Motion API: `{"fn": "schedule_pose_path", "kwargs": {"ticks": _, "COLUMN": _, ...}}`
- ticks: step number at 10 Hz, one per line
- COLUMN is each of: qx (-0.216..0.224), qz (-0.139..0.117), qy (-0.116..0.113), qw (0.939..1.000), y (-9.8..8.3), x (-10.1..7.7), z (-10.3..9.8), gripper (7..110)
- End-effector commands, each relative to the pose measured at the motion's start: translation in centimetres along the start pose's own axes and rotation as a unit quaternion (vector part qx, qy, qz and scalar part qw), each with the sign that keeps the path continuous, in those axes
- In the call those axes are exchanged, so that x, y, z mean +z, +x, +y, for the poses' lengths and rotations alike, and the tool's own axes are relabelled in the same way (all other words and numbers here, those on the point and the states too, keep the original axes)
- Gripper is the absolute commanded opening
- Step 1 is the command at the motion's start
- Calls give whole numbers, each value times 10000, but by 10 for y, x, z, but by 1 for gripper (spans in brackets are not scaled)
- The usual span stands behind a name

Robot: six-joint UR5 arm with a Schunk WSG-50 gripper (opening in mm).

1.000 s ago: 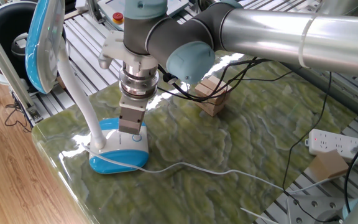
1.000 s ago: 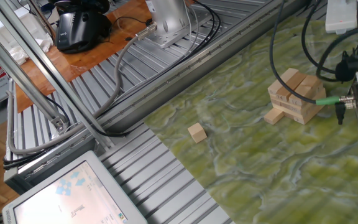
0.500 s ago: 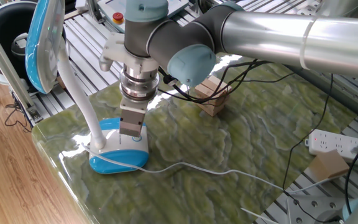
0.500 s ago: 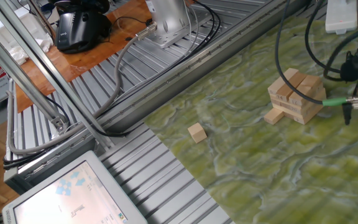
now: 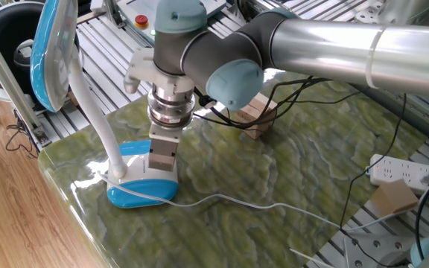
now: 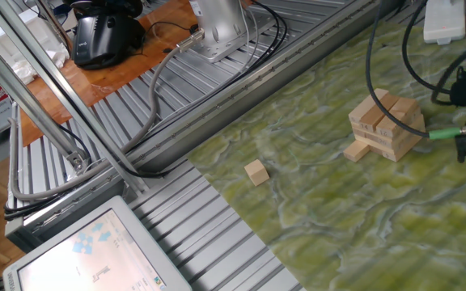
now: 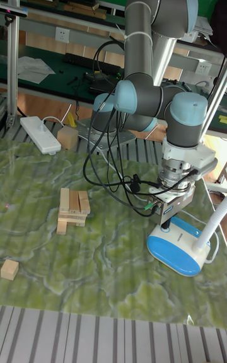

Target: Turn on the desk lamp by pressing the button

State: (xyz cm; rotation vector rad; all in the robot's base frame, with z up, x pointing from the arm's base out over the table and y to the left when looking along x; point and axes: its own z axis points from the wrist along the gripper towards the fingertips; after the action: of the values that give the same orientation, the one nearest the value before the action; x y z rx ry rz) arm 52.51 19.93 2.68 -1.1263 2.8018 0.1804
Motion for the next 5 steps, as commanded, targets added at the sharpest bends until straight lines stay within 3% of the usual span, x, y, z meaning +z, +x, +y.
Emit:
{"fn": "schedule_pose_path", "kwargs": {"ticks": 1, "qx": 10, "qz": -31, "qy": -48, "qw": 10000, "y": 0, "x": 2, "z": 3, "gripper": 7}}
{"fn": "schedule_pose_path", "kwargs": {"ticks": 5, "qx": -4, "qz": -58, "qy": -65, "qw": 10000, "y": -2, "x": 7, "z": 3, "gripper": 7}}
